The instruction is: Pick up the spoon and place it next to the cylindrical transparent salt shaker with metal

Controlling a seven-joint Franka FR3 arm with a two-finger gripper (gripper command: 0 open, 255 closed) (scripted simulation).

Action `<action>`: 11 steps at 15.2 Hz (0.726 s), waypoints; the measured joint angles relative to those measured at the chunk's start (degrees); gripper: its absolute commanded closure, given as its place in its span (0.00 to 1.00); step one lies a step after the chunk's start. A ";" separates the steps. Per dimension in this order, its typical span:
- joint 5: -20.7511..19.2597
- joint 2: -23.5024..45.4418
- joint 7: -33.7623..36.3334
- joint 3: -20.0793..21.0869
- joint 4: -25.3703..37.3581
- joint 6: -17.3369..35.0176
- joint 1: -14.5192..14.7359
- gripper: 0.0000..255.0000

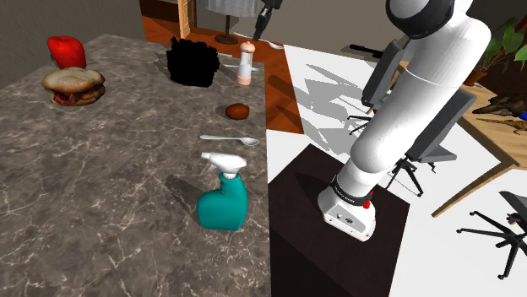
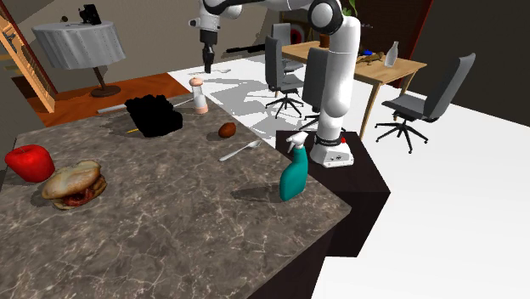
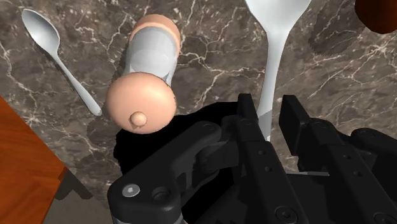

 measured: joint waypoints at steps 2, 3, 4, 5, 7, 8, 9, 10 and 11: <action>0.13 0.28 -0.34 0.03 -1.17 1.41 0.03 1.00; 0.16 0.19 -0.42 0.07 -1.96 2.11 0.08 1.00; 0.18 0.01 -0.54 0.09 -2.77 2.73 0.11 1.00; 0.25 0.08 -0.83 0.07 -3.52 3.51 0.07 1.00; 0.37 0.06 -1.20 0.08 -5.01 4.94 0.09 1.00; 0.44 0.08 -1.42 0.09 -5.85 5.77 0.09 1.00; 0.53 0.24 -1.57 0.12 -6.41 6.48 0.12 1.00; 0.62 0.45 -1.69 0.16 -6.90 7.17 0.17 1.00; 0.72 0.59 -1.96 0.15 -7.57 7.94 0.15 1.00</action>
